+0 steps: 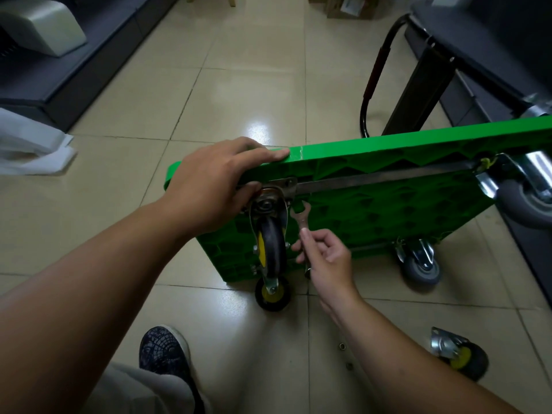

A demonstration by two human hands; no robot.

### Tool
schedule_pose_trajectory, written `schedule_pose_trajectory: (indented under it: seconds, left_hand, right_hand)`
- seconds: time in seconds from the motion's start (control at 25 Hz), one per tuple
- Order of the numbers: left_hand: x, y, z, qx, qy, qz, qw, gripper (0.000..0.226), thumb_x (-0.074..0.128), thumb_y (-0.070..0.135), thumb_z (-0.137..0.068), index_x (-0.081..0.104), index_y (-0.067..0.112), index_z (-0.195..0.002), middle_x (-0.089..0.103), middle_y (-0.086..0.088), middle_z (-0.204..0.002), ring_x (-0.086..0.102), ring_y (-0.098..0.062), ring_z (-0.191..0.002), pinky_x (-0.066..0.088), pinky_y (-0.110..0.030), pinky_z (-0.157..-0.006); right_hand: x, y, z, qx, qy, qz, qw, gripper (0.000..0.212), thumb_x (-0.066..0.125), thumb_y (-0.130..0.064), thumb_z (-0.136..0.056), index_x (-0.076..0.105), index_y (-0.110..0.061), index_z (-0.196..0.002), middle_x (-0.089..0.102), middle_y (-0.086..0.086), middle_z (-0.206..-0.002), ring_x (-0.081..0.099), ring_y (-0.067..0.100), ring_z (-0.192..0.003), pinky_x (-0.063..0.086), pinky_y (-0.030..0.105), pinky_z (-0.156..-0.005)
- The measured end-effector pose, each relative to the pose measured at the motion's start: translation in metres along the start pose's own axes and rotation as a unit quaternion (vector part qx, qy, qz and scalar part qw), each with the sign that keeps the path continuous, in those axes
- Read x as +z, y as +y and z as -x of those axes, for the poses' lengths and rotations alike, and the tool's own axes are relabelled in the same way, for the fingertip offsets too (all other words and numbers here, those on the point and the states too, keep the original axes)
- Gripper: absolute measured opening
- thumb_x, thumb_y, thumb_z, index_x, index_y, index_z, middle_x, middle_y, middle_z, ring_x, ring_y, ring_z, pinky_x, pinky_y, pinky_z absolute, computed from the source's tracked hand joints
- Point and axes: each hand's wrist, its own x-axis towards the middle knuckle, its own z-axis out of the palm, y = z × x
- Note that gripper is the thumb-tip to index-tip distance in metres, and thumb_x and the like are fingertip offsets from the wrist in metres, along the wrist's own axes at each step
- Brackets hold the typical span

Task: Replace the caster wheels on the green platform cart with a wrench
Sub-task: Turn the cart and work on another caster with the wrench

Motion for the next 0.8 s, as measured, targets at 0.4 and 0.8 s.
schedule_pose_trajectory:
  seconds: [0.4,0.8]
  left_hand:
    - [-0.001,0.001,0.000,-0.005,0.000,0.000,1.000,0.063,0.071,0.024,-0.088,0.050,0.039,-0.145,0.061,0.006,-0.132,0.061,-0.023,-0.106,0.047,-0.033,-0.070]
    - [0.000,0.002,0.000,-0.010,-0.003,0.003,1.000,0.065,0.071,0.021,-0.089,0.048,0.041,-0.146,0.060,0.006,-0.132,0.061,-0.023,-0.108,0.048,-0.034,-0.071]
  right_hand:
    - [0.024,0.013,-0.016,-0.024,-0.041,-0.006,0.999,0.019,0.057,-0.015,-0.101,0.056,-0.005,-0.085,0.062,0.000,-0.066,0.055,0.009,-0.057,0.043,0.020,-0.052]
    - [0.032,0.026,-0.036,0.016,-0.080,-0.014,0.997,0.021,0.057,-0.017,-0.101,0.057,-0.015,-0.080,0.065,-0.001,-0.071,0.059,0.011,-0.067,0.045,0.025,-0.062]
